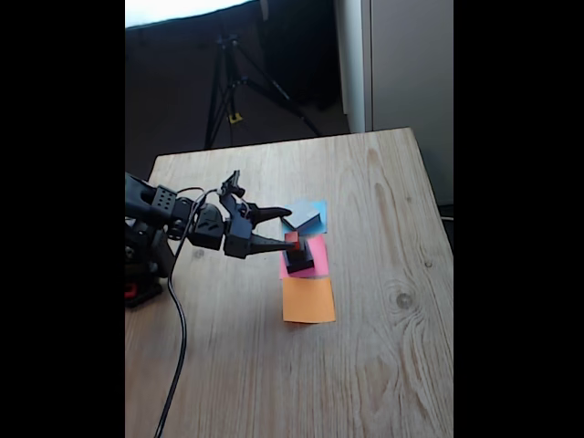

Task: Tower of hanoi

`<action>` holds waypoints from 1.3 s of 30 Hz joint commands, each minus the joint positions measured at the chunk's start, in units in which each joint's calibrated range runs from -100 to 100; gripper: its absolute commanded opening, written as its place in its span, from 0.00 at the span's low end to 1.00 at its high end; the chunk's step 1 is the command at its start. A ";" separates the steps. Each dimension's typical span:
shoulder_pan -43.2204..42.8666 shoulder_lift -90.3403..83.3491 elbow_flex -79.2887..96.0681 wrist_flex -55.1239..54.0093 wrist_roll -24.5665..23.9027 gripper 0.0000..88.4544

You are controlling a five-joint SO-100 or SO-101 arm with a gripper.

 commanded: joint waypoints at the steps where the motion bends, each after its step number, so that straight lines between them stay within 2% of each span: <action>1: -0.87 3.74 0.90 -8.12 1.74 0.37; 21: -3.29 20.70 3.99 -29.89 6.42 0.36; 31: -3.71 23.50 3.35 -31.43 6.42 0.32; 39: -3.79 24.71 2.53 -31.19 6.42 0.22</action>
